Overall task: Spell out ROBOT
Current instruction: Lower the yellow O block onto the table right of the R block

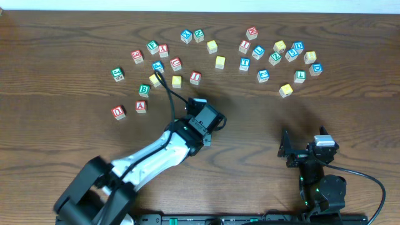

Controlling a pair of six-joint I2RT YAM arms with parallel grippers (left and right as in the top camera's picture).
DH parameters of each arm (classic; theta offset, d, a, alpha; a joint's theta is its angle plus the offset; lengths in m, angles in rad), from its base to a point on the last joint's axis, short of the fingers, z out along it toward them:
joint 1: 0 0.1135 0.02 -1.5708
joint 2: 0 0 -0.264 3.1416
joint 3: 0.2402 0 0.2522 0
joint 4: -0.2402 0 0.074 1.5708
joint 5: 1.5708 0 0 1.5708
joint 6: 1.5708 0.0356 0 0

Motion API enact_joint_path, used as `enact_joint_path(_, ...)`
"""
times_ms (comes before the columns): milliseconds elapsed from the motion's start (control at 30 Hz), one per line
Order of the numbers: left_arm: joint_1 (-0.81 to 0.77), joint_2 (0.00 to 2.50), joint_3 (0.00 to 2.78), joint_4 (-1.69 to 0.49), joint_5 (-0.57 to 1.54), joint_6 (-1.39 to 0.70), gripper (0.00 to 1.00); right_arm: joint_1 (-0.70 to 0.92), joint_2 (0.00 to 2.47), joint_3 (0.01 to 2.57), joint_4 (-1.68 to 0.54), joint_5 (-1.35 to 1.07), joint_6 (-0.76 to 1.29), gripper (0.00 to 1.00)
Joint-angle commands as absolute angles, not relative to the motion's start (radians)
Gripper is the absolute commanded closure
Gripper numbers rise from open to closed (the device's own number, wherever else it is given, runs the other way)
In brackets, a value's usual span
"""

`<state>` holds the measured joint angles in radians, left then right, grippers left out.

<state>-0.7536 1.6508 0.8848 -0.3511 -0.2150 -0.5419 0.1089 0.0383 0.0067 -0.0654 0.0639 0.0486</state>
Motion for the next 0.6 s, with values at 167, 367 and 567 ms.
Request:
enact_joint_path(167, -0.754, 1.69, 0.871, -0.326, -0.221, -0.528, 0.93, 0.115, 0.038, 0.006, -0.068, 0.072, 0.062, 0.01)
enact_joint_path(367, -0.754, 1.69, 0.871, -0.321, -0.221, -0.527, 0.92, 0.115, 0.038, 0.006, -0.068, 0.072, 0.062, 0.01)
enact_joint_path(567, -0.744, 1.69, 0.871, -0.295, -0.221, -0.508, 0.92, 0.115, 0.038, 0.006, -0.068, 0.072, 0.062, 0.01)
